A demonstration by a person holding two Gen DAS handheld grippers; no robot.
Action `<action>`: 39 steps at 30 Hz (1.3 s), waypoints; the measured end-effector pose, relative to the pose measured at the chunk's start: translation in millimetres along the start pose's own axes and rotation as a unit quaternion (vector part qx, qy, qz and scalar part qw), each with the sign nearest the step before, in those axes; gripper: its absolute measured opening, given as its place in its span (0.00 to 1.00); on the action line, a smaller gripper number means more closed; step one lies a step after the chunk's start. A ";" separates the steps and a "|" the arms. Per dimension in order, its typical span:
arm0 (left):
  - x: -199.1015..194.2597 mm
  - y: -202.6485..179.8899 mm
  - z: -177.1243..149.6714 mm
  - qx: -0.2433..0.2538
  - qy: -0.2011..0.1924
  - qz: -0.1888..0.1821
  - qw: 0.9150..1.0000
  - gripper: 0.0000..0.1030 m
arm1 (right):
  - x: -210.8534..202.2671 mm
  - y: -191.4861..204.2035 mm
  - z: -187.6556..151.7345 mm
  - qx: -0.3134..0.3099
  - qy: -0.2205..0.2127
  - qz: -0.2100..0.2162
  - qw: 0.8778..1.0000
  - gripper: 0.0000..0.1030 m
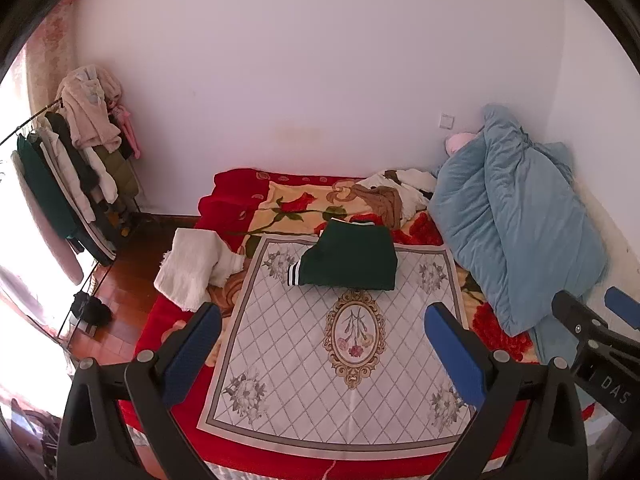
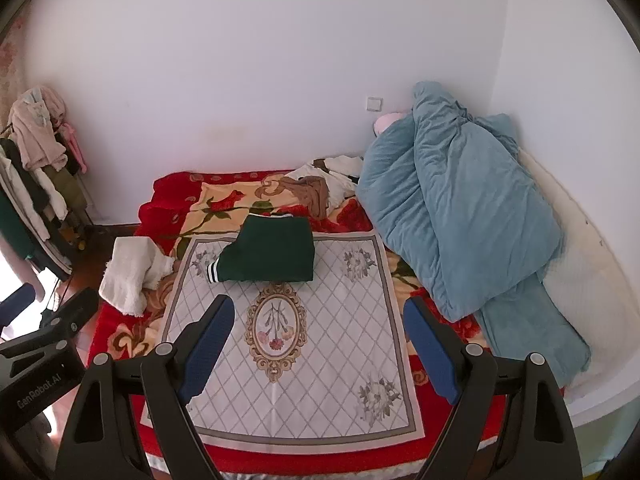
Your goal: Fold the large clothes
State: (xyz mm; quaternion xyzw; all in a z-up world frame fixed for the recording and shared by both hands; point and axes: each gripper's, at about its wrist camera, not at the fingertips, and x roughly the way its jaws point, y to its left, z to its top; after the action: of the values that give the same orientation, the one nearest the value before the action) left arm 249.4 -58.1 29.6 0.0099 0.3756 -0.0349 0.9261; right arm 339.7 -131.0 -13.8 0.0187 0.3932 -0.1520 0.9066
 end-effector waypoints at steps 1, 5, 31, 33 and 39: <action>-0.8 -0.4 0.6 0.000 -0.002 -0.001 1.000 1.00 | -0.5 0.5 0.1 0.000 -0.001 0.000 1.000 0.85; -1.5 -2.0 2.1 0.001 -0.003 0.000 1.000 1.00 | -2.3 1.0 1.8 -0.001 -0.005 0.001 1.000 0.85; -2.7 -9.2 2.3 0.009 -0.002 -0.007 1.000 1.00 | -5.4 -4.5 -6.2 0.000 -0.001 0.004 1.000 0.85; -2.7 -9.1 2.0 0.010 -0.002 -0.007 1.000 1.00 | -6.2 -4.6 -6.7 0.000 -0.003 0.002 1.000 0.85; -4.4 -9.7 2.2 0.011 -0.004 -0.008 1.000 1.00 | -7.1 -6.0 -8.6 -0.003 -0.004 -0.001 1.000 0.85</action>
State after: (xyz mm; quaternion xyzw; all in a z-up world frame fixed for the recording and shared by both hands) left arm 247.1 -67.7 34.4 0.0173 0.3712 -0.0467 0.9272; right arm 327.3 -133.6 -14.1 0.0146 0.3896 -0.1522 0.9082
